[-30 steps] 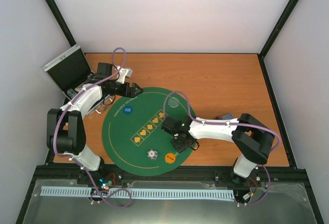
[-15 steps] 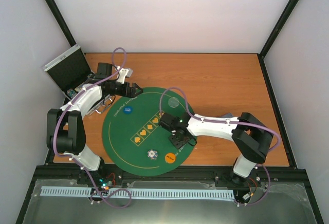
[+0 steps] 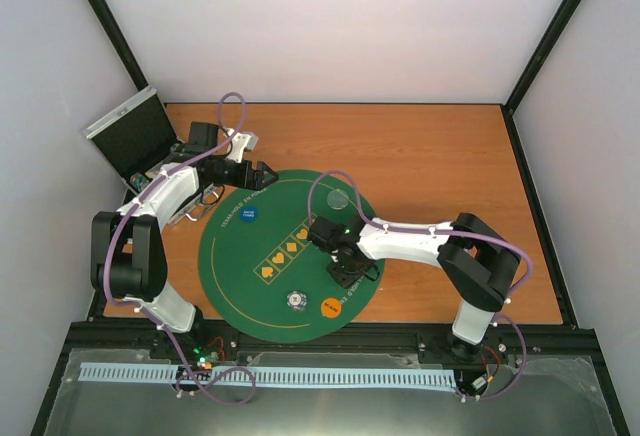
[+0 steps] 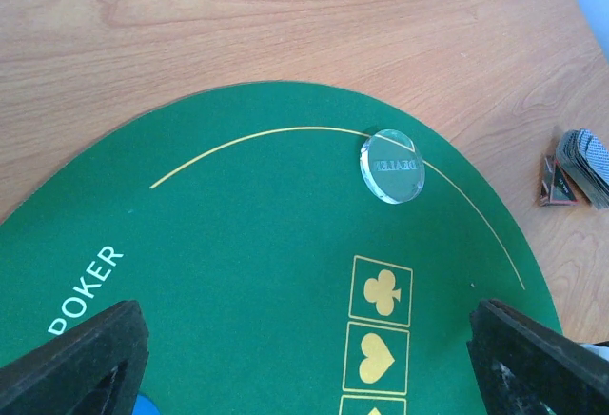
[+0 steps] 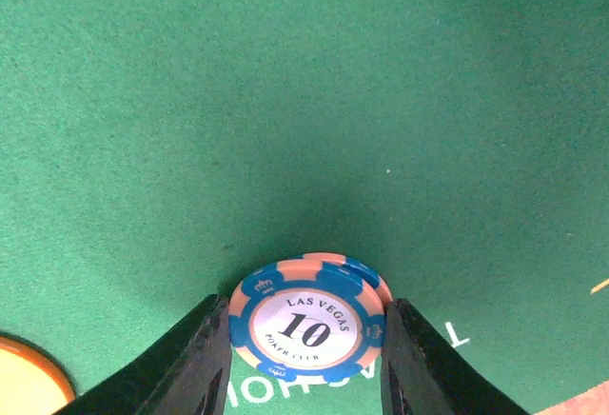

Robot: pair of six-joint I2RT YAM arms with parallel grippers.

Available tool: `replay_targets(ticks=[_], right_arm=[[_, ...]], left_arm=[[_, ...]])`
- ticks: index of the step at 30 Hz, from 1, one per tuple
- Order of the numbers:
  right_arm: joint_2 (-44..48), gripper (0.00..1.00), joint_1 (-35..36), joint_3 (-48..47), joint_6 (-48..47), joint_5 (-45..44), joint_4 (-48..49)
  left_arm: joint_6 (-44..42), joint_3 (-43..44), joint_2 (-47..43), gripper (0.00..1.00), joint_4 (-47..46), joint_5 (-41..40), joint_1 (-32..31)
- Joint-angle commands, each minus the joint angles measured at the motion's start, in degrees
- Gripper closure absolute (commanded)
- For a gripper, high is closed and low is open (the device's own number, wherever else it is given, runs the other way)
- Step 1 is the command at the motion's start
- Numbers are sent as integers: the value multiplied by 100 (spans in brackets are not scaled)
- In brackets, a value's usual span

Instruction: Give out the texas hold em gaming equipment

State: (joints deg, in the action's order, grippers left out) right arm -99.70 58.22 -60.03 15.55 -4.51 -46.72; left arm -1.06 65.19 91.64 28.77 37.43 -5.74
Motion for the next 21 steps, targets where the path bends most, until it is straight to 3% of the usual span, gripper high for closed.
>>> replay_targets(ticks=[1,7,11,20,21], right_arm=[[-115,73,-3,-130,-26,-115,-151],[-125,70,-6,-158,-37,-231,-210],[-128,61,-3,-185,-54,-233,-198],[-20,23,-8,-341,-84,-269,-229],[20,7,-4,-398,-102,-304,-251]], left_arm=[[-140,118,-94,7,-3,10,2],[-140,108,-110,7,-10,10,2],[-138,108,-136,7,-12,6,2],[-153,133,-151,7,17,-12,2],[-162,149,-155,7,29,-20,2]])
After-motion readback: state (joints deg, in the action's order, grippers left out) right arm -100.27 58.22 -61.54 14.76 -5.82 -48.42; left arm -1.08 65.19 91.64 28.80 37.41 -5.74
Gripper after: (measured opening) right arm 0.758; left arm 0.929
